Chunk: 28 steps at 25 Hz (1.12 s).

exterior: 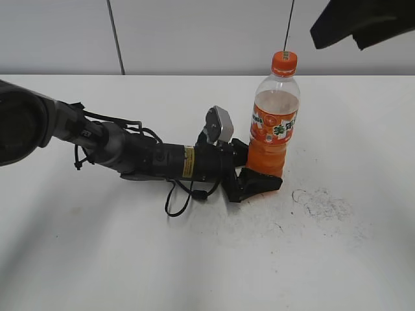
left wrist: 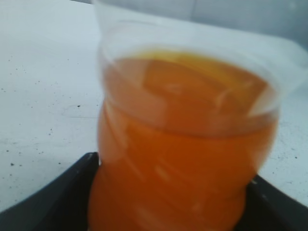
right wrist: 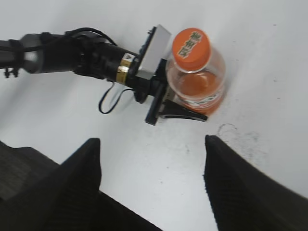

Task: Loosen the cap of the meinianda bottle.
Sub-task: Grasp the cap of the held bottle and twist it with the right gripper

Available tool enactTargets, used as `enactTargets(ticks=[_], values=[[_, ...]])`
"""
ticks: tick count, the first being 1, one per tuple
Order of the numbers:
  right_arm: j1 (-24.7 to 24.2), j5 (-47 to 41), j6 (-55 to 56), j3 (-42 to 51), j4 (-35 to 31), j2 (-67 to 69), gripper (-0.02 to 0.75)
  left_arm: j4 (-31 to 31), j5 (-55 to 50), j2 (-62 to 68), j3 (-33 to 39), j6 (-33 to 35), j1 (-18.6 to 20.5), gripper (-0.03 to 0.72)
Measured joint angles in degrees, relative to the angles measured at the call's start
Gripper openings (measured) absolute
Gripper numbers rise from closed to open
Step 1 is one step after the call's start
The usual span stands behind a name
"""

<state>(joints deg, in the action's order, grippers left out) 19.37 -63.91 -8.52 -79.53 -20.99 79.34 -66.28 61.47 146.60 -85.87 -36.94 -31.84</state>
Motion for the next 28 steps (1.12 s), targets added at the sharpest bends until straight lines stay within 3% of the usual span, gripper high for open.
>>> enactTargets(ticks=[4, 10, 28], values=[[2.12, -4.91, 5.71, -10.93, 7.70, 7.48, 0.493, 0.00, 0.02, 0.00, 0.00, 0.00, 0.00, 0.571], [2.18, -5.40, 7.19, -19.75, 9.25, 16.51, 0.493, -0.11, 0.13, 0.00, 0.00, 0.00, 0.00, 0.571], [2.22, -5.61, 7.02, -20.75, 9.25, 26.22, 0.491, -0.29, 0.13, 0.00, 0.00, 0.00, 0.00, 0.571]])
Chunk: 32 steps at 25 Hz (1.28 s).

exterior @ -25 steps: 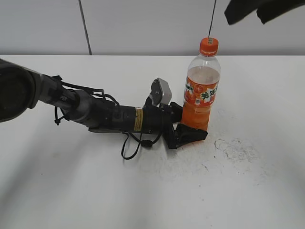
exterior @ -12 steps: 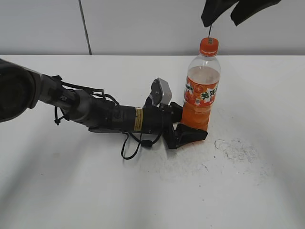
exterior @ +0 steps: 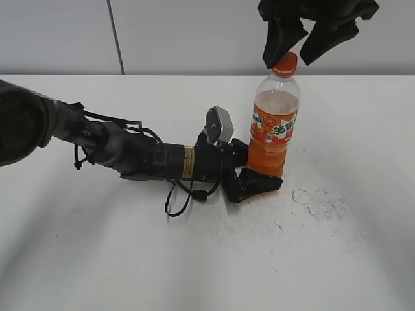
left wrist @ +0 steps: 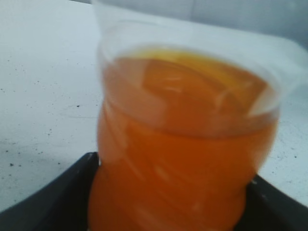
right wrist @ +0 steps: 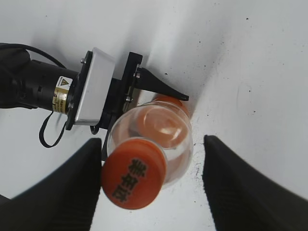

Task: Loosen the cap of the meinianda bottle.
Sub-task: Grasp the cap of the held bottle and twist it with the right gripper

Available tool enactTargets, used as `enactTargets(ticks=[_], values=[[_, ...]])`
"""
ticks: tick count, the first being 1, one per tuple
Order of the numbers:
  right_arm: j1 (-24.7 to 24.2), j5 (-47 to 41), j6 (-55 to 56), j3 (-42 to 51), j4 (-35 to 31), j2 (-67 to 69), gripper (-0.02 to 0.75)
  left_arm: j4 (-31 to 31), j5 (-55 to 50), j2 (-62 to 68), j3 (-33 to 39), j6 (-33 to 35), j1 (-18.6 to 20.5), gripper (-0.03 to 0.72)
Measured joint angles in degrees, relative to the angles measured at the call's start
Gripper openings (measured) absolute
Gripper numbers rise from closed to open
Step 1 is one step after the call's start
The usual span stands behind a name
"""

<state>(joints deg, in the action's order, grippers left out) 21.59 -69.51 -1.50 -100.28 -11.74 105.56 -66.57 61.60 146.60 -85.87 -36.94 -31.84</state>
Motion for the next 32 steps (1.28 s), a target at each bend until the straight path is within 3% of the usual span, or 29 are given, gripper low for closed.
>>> enactTargets(ticks=[2, 7, 12, 20, 25, 27, 32], values=[[0.00, -0.05, 0.00, 0.00, 0.00, 0.05, 0.465, 0.00, 0.00, 0.00, 0.00, 0.00, 0.00, 0.571], [0.07, -0.05, -1.31, -0.04, -0.46, 0.05, 0.271, 0.07, -0.11, 0.00, 0.00, 0.00, 0.00, 0.571], [0.07, -0.05, -7.47, -0.10, -0.86, 0.05, 0.272, 0.07, -0.11, 0.00, 0.00, 0.00, 0.00, 0.571], [0.07, -0.28, -38.14, -0.10, -2.45, 0.05, 0.272, -0.16, -0.11, 0.00, 0.00, 0.21, 0.00, 0.570], [0.07, -0.44, -41.32, -0.10, -2.70, 0.05, 0.272, -0.19, -0.11, 0.00, 0.00, 0.25, 0.00, 0.570], [0.07, -0.44, -38.02, -0.10, -2.65, 0.05, 0.299, -0.19, -0.11, 0.00, 0.00, 0.25, 0.00, 0.570], [0.07, -0.44, -26.64, -0.10, -2.16, 0.05, 0.561, -0.19, -0.11, 0.00, 0.00, 0.25, 0.00, 0.570]])
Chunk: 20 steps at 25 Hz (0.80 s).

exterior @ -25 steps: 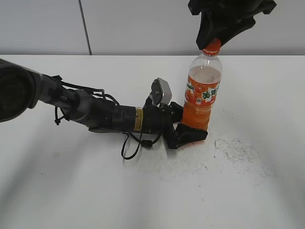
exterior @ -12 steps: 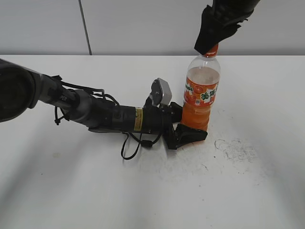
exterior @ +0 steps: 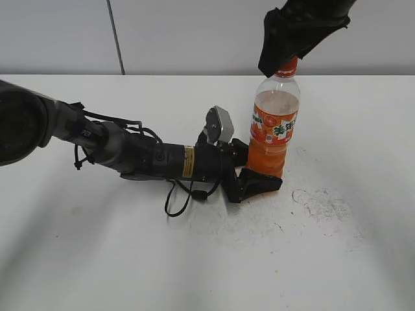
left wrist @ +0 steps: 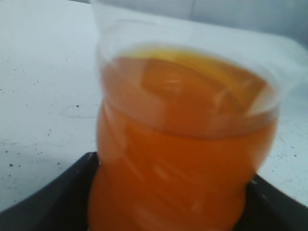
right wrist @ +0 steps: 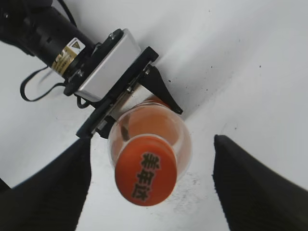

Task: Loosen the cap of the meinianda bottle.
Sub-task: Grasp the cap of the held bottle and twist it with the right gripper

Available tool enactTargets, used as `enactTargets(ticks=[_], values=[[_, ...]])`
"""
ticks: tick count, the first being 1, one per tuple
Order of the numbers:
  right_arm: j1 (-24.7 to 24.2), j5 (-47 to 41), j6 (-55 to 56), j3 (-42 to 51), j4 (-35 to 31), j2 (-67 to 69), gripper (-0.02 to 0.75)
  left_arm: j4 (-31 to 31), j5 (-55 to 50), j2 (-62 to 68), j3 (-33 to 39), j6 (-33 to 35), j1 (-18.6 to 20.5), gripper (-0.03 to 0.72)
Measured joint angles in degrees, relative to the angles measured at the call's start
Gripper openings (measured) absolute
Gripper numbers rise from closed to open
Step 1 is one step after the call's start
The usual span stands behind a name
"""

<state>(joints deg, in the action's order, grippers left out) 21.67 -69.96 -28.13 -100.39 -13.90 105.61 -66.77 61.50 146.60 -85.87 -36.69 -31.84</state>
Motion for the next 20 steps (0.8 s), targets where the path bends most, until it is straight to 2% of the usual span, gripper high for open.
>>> enactTargets(ticks=[1, 3, 6, 11, 15, 18, 20], values=[[0.00, 0.00, 5.33, 0.00, 0.00, 0.00, 0.596, 0.00, 0.00, 0.00, 0.00, 0.00, 0.00, 0.570], [0.00, 0.00, 13.85, 0.00, 0.00, 0.00, 0.596, 0.00, 0.00, 0.00, 0.00, 0.00, 0.00, 0.570], [0.00, 0.00, 23.77, 0.00, 0.00, 0.01, 0.529, 0.00, 0.00, 0.00, 0.00, 0.00, 0.00, 0.570], [0.00, 0.00, 26.60, 0.00, 0.00, 0.01, 0.272, 0.00, 0.00, 0.00, 0.00, 0.00, 0.00, 0.569], [0.00, 0.07, 20.35, 0.00, -0.06, 0.01, 0.272, 0.00, 0.00, 0.00, 0.00, 0.00, 0.00, 0.568], [0.00, 0.07, 5.14, 0.00, -0.61, 0.01, 0.272, -0.03, 0.00, 0.00, 0.00, 0.00, 0.00, 0.568], [0.00, 0.02, -8.81, 0.00, -0.86, 0.01, 0.272, -0.03, 0.00, 0.00, 0.00, 0.00, 0.00, 0.568]])
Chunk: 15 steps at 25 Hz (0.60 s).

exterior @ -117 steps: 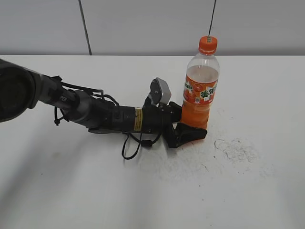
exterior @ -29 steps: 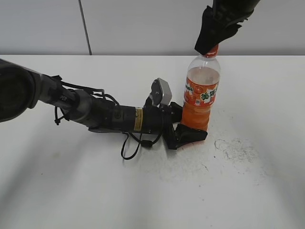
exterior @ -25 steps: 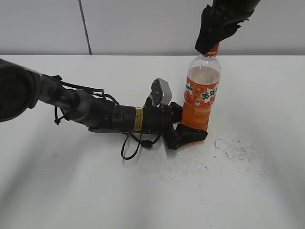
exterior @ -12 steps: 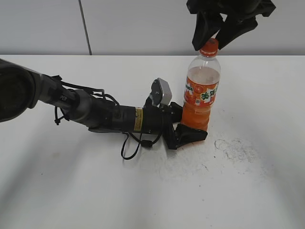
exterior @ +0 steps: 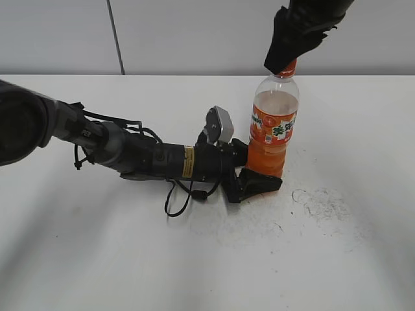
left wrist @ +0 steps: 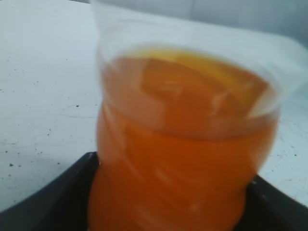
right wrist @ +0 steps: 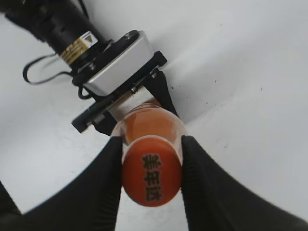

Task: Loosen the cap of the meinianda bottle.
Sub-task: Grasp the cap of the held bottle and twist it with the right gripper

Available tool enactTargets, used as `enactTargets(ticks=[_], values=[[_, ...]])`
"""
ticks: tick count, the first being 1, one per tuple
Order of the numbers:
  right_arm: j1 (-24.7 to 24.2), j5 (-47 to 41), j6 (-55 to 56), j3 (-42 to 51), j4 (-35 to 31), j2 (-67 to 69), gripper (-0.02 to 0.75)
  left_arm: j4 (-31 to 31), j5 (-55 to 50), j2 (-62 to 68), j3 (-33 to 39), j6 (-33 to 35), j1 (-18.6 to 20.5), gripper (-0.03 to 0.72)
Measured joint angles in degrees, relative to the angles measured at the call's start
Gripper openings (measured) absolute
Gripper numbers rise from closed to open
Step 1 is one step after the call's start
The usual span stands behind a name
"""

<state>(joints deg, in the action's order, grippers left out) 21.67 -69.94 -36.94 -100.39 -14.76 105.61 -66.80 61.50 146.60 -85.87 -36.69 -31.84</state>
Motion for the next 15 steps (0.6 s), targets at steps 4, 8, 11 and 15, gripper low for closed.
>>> enactTargets(ticks=[4, 8, 11, 15], values=[[0.00, -0.44, -15.44, 0.00, -0.24, 0.00, 0.272, -0.04, 0.00, 0.00, 0.00, 0.09, 0.00, 0.568], [0.00, -0.38, -12.53, 0.00, 0.18, 0.00, 0.335, -0.04, 0.00, 0.00, 0.00, 0.08, 0.00, 0.568], [0.00, -0.38, 1.20, 0.00, 0.87, 0.05, 0.491, -0.04, 0.00, 0.00, 0.00, 0.04, 0.00, 0.568], [0.00, -0.38, 25.90, 0.00, 1.19, 0.05, 0.536, -0.04, 0.00, 0.00, 0.00, 0.04, 0.00, 0.568]])
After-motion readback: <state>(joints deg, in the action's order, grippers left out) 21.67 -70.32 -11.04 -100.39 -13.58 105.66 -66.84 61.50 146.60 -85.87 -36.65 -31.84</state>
